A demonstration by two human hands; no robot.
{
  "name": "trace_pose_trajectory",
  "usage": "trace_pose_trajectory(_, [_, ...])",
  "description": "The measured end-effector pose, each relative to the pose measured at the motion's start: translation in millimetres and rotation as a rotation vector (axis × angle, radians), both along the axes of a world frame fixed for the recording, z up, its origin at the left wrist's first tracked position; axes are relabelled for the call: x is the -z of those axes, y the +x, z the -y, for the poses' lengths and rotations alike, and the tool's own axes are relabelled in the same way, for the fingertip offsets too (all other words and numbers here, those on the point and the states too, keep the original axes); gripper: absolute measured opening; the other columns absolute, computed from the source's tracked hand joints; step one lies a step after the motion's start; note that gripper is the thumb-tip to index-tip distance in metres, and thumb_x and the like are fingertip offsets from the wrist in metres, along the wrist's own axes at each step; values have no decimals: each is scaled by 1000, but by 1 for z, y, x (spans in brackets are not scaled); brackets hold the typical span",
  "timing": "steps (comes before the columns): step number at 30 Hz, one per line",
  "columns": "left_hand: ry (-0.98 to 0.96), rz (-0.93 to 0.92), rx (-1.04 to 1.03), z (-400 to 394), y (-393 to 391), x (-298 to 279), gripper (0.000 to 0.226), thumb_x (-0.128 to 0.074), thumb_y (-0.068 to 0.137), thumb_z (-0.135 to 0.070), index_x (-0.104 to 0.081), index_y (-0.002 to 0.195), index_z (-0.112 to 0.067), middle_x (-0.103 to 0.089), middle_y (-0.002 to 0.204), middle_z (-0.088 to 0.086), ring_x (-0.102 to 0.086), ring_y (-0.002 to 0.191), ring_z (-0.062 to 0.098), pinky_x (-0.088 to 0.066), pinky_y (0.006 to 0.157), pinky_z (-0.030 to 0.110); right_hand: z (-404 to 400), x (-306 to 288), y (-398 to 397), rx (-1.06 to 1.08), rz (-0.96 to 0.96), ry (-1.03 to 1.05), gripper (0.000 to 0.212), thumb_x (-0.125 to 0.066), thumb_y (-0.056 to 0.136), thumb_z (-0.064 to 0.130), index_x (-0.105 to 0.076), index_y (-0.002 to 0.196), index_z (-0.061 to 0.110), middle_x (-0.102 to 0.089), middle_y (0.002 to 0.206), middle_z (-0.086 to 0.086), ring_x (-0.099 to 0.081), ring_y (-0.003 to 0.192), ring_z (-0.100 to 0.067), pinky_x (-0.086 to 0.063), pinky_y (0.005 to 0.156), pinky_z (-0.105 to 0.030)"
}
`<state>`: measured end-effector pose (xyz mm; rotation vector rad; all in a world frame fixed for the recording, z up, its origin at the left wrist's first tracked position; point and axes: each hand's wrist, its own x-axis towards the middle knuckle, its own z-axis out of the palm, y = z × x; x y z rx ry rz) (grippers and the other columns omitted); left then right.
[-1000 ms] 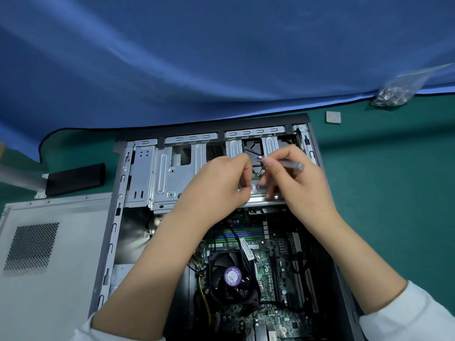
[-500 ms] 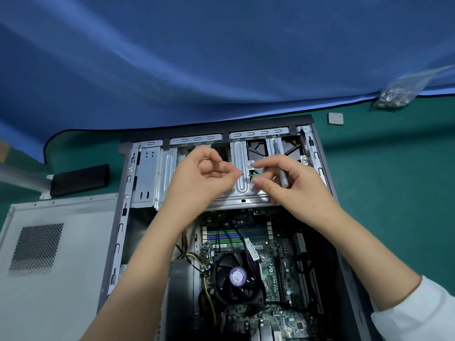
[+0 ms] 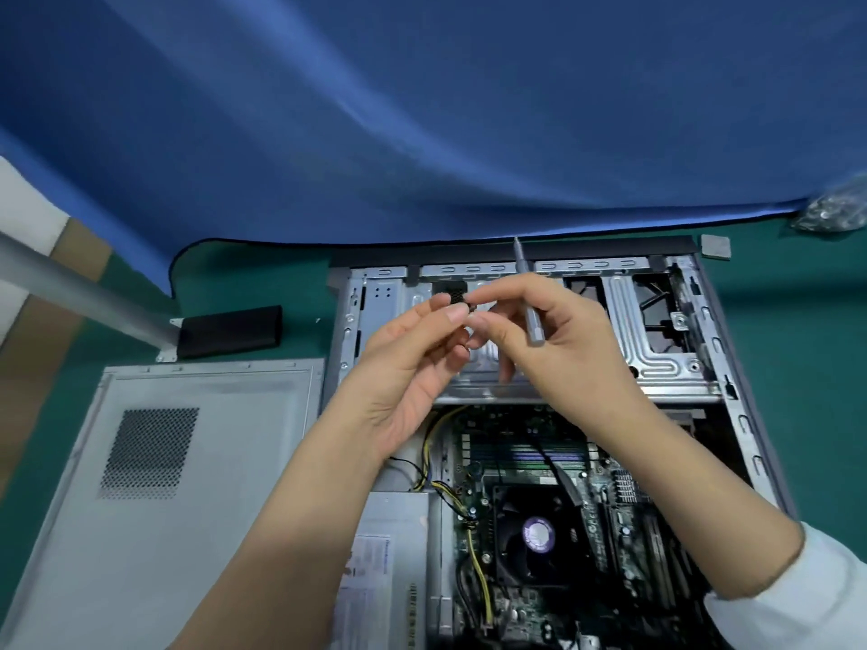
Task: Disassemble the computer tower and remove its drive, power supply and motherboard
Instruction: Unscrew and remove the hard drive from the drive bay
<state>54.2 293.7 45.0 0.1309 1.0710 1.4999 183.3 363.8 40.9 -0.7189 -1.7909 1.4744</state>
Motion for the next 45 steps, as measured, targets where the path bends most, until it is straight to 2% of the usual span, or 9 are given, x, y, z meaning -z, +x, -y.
trace_pose_trajectory(4, [6,-19,11,9,-15,2,48,-68,73,-10,-55,118,0,-63,93,14,-59,66,9,-51,59,16,5,2,-17,-17,36,40,18,-67,87,19,-67,93,36,-66,72,11,-54,47,-7,-50,48,-25])
trace_pose_trajectory(7, [27,-103,27,16,-29,1,31,-69,72,-13,-68,103,-8,-66,85,8,-60,64,9,-52,62,17,5,4,-27,-13,53,43,12,-67,87,22,-68,92,33,-67,71,12,-56,50,-5,-48,48,-21])
trace_pose_trajectory(11, [-8,-362,92,26,-46,-2,22,-75,64,-27,-77,86,-21,-69,75,4,-62,63,8,-52,64,17,2,6,-37,-28,203,191,5,-67,82,37,-69,87,37,-67,66,10,-57,52,-6,-51,56,-33])
trace_pose_trajectory(18, [-77,-507,209,42,-72,-2,29,-79,56,-30,-78,83,-19,-73,77,7,-65,65,10,-52,62,16,1,0,-54,-181,419,602,30,-61,79,49,-75,85,23,-68,61,8,-63,57,-18,-52,57,-36])
trace_pose_trajectory(27, [-72,-569,171,51,-112,17,20,-76,63,-29,-77,79,-17,-73,78,3,-67,69,9,-52,67,15,5,10,-83,-107,587,656,52,-37,73,76,-54,77,28,-51,54,11,-43,48,-5,-31,46,-21])
trace_pose_trajectory(31, [-276,-805,-170,41,-154,63,4,-62,90,-14,-63,85,-14,-67,78,1,-65,64,5,-53,65,14,1,34,-83,-8,645,545,29,-41,92,55,-51,83,29,-47,56,13,-43,51,1,-28,48,-21])
trace_pose_trajectory(35, [-536,-1213,-27,21,-173,117,13,-62,90,-16,-65,94,-4,-62,76,5,-57,57,11,-44,50,12,3,47,-84,-19,668,590,22,-43,95,45,-54,87,28,-50,65,13,-45,62,-5,-32,51,-26])
trace_pose_trajectory(40, [-600,-1482,155,-1,-174,147,18,-59,89,-9,-68,102,-1,-69,99,18,-62,91,30,-39,72,21,2,48,-85,-3,650,601,19,-45,95,43,-54,86,28,-49,66,15,-41,60,-5,-31,49,-20])
trace_pose_trajectory(45, [-682,-1565,190,-12,-176,152,20,-53,92,-6,-67,106,-5,-66,105,20,-61,97,35,-46,81,33,1,48,-84,-7,647,590,20,-44,96,42,-55,86,27,-53,66,13,-43,59,-6,-36,50,-25])
